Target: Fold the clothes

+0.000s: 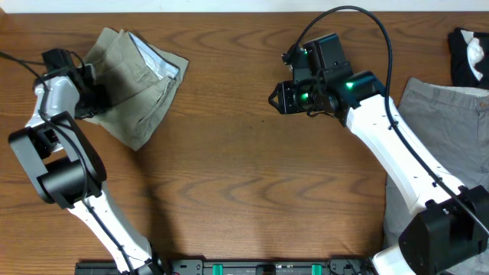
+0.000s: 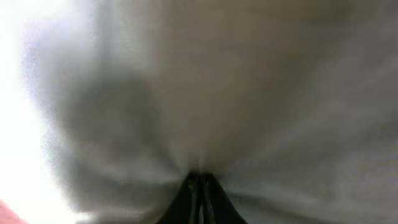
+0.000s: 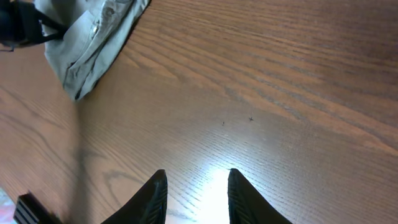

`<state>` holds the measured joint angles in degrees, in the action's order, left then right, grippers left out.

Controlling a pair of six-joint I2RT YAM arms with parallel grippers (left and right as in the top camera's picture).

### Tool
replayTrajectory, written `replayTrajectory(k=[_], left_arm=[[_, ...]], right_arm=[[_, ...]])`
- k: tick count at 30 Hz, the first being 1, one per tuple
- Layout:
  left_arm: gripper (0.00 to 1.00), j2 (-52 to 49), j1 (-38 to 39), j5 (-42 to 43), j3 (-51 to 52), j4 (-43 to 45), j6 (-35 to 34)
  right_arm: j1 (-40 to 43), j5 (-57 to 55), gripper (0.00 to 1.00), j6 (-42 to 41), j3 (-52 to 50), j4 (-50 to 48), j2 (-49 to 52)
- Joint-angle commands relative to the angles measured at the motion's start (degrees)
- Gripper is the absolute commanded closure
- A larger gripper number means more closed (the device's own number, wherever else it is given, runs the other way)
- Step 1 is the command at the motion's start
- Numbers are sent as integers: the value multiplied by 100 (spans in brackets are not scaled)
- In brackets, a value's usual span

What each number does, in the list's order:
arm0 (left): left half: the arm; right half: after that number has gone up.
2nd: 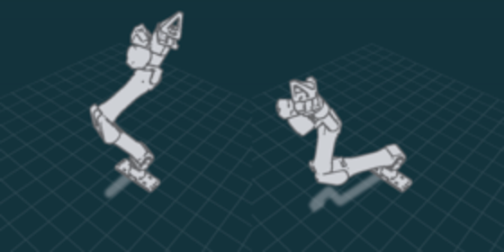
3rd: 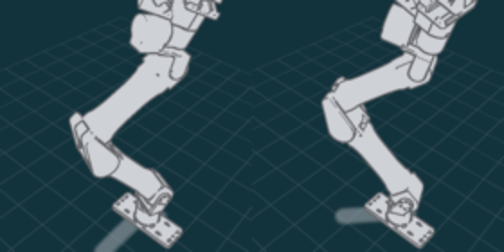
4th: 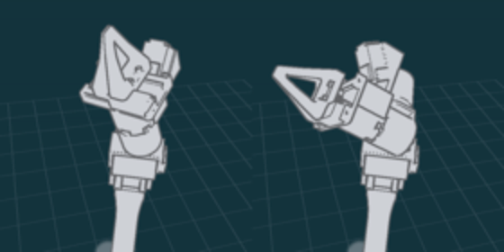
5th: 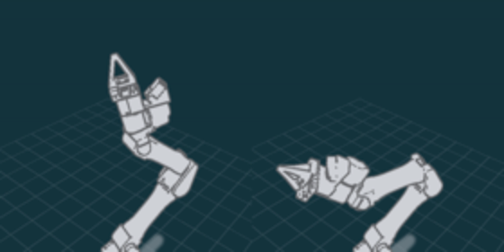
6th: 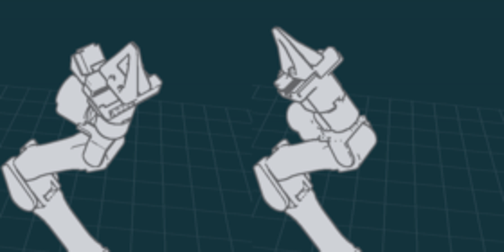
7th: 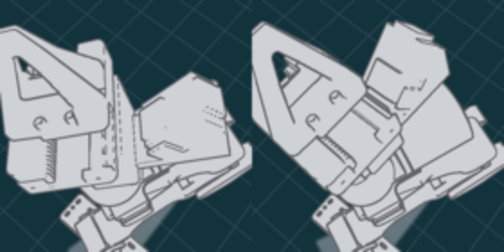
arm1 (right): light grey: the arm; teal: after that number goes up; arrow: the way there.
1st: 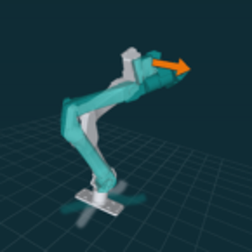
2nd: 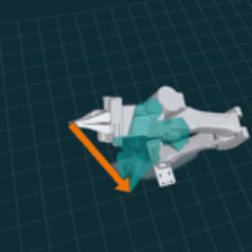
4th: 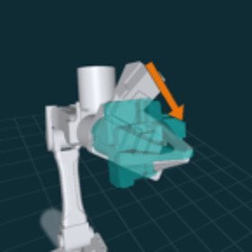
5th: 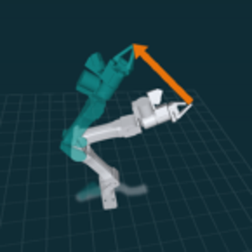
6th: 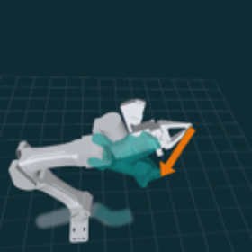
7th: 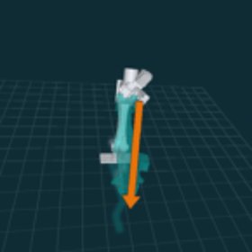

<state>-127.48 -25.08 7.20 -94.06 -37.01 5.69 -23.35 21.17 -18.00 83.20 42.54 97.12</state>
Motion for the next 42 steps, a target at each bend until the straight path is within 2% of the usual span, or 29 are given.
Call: replayTrajectory(k=[1, 3, 6, 9, 13, 17, 22, 27, 29, 31, 33, 37, 42], left_arm=[[94, -702, -229, -446, 114, -457, -1563], [94, -916, -319, -422, 170, -634, -2214], [94, -951, -321, -404, 411, -671, -2660], [94, -848, -175, 28, 601, -719, -3101], [94, -717, 116, 107, 603, -680, -3101], [94, -345, 396, 57, 601, -422, -2363], [94, 708, 592, 9, 597, -455, -1585], [86, 1698, 960, 9, 597, -553, -393], [86, 1845, 1187, 9, 597, -623, 42], [87, 1856, 1394, 13, 599, -634, 310], [94, 1786, 1644, 170, 616, -640, 772], [94, 1508, 2098, 282, 673, -629, 1532], [94, 1032, 2356, -20, 673, -284, 1707]], right_arm=[[-31, 24, 70, -133, 13, -9, 37], [-31, 26, 70, -179, 13, -11, 37], [-31, 28, 70, -192, 13, 9, 37], [-31, 24, 71, -192, 13, 4, 37], [-31, 24, 71, -190, 13, -7, 37], [-28, 26, 71, -188, 13, 17, 37], [-31, 2, 70, -166, 13, -9, 37], [-35, 0, 71, -168, 13, -79, 37], [-20, -4, 70, -168, 13, -131, 37], [2, -2, 70, -168, 13, -149, 37], [4, 0, 70, -166, 13, -133, 37], [4, -2, 70, -166, 13, -129, 37], [4, 0, 70, -166, 11, -129, 37]])
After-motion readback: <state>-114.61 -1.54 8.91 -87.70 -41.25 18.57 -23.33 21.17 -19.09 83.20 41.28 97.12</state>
